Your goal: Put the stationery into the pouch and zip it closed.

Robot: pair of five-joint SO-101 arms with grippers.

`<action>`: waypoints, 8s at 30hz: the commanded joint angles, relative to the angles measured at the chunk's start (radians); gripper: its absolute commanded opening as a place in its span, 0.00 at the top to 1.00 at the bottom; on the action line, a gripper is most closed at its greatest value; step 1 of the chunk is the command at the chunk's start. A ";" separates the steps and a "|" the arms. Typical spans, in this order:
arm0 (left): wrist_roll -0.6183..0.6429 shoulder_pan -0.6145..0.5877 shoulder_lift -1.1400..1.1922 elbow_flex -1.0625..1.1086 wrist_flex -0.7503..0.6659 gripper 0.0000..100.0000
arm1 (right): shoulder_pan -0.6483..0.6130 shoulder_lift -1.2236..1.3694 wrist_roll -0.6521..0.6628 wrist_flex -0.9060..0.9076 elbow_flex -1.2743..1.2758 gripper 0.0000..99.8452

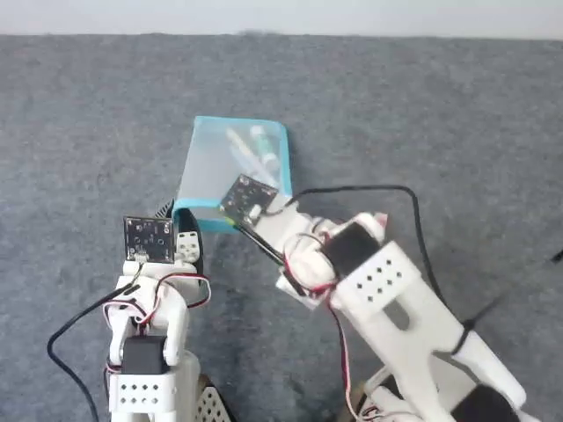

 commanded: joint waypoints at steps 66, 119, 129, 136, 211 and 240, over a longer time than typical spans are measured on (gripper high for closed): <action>0.015 0.038 0.002 -0.010 0.002 0.99 | 0.025 0.924 -0.295 0.257 -1.238 0.99; 0.015 0.037 0.003 -0.008 0.002 0.99 | 0.022 1.012 -0.295 0.194 -1.241 0.99; 0.015 0.037 0.003 -0.008 0.002 0.99 | 0.022 1.017 -0.295 0.196 -1.241 0.99; 0.015 0.037 0.003 -0.008 0.002 0.99 | 0.022 1.017 -0.293 0.196 -1.241 0.99; 0.014 0.031 0.000 -0.008 0.003 0.99 | 0.415 0.277 -0.259 -0.088 -0.209 0.89; 0.014 0.034 0.002 -0.008 0.009 0.99 | 0.506 0.269 -0.301 -0.338 0.092 0.89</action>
